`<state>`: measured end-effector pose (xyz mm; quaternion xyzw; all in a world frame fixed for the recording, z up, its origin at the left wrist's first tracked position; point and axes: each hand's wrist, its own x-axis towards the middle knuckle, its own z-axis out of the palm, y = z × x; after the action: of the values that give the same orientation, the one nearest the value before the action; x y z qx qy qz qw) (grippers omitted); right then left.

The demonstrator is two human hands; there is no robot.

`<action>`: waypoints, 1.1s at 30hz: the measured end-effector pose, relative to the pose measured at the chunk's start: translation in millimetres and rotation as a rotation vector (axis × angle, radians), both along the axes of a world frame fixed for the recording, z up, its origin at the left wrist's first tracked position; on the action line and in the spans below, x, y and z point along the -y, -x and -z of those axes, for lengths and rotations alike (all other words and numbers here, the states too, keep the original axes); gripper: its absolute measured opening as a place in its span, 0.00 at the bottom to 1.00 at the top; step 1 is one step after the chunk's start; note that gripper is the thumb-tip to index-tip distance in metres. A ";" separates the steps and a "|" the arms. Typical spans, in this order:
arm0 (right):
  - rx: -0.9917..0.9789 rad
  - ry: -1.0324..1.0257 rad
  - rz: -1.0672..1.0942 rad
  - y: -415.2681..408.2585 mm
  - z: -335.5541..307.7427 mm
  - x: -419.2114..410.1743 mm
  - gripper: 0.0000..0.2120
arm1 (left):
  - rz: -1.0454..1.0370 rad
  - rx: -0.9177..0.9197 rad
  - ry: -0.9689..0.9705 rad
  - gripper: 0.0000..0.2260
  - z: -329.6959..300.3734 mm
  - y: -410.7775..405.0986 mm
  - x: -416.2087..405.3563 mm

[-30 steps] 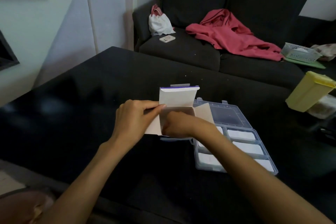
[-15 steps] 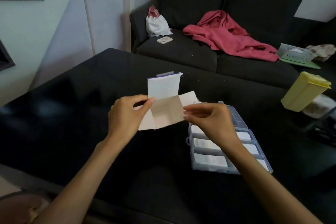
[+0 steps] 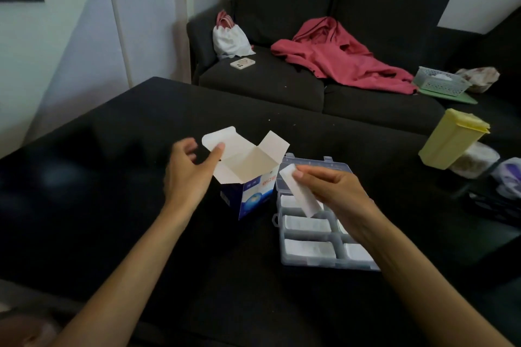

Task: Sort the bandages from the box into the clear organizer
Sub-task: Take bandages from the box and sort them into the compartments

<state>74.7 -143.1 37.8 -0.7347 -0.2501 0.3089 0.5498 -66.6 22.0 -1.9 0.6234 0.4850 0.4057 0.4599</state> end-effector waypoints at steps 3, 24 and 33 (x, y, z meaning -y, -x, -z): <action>-0.002 -0.017 -0.035 -4.5 0.4 8.6 0.04 | -0.091 0.028 -0.431 0.14 -20.6 5.3 30.5; 0.319 0.133 -0.240 -43.2 29.1 53.9 0.09 | 0.701 -0.451 -0.200 0.09 7.3 -25.1 91.0; 0.368 0.157 -0.352 -40.9 34.1 57.5 0.10 | 0.743 -0.550 -0.161 0.07 8.9 -23.4 86.2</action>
<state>115.6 -200.6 3.7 -0.7642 -0.4449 0.2796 0.3741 -43.2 -64.2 -10.7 0.8729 0.2999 0.0699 0.3784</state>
